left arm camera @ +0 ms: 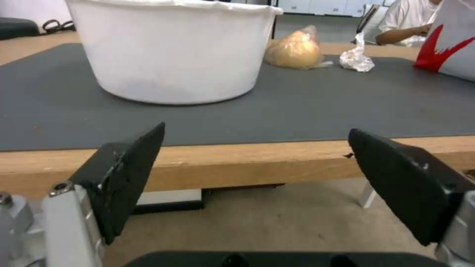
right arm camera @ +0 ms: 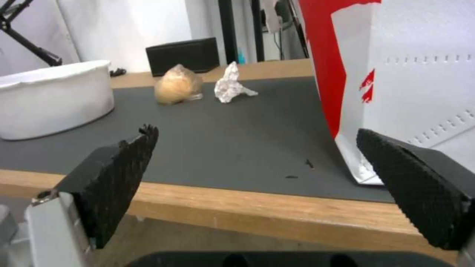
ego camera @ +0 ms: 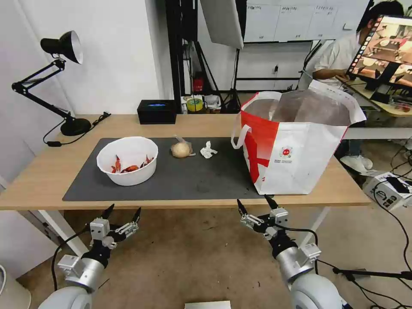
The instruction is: Pick up the trash from the table and place it into the takeout bag.
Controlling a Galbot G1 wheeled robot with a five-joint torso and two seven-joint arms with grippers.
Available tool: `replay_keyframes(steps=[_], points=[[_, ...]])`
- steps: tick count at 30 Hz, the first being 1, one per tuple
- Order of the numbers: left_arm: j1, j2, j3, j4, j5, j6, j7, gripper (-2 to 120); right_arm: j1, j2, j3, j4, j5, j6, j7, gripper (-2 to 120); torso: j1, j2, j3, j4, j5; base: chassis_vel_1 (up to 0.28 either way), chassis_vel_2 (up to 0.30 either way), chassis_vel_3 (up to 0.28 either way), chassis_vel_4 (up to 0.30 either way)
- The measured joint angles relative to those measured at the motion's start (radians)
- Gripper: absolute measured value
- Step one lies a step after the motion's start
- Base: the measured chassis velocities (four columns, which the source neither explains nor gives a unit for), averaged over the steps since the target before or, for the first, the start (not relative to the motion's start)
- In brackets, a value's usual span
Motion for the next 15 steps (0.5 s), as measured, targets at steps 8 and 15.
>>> replay_keyframes(steps=[8,15], points=[[-0.010,0.001,0.005,0.003,0.000,0.000,0.000,100,-0.002,0.004,-0.002,-0.002,-0.005,-0.004,0.005,100,0.000,0.000,0.000,0.0000,0.0000,0.000,0.000,0.000,0.000],[-0.010,0.013,0.008,0.015,0.000,0.000,0.000,100,0.000,0.003,-0.004,0.006,-0.006,-0.018,0.017,100,0.000,0.000,0.000,0.0000,0.0000,0.000,0.000,0.000,0.000]])
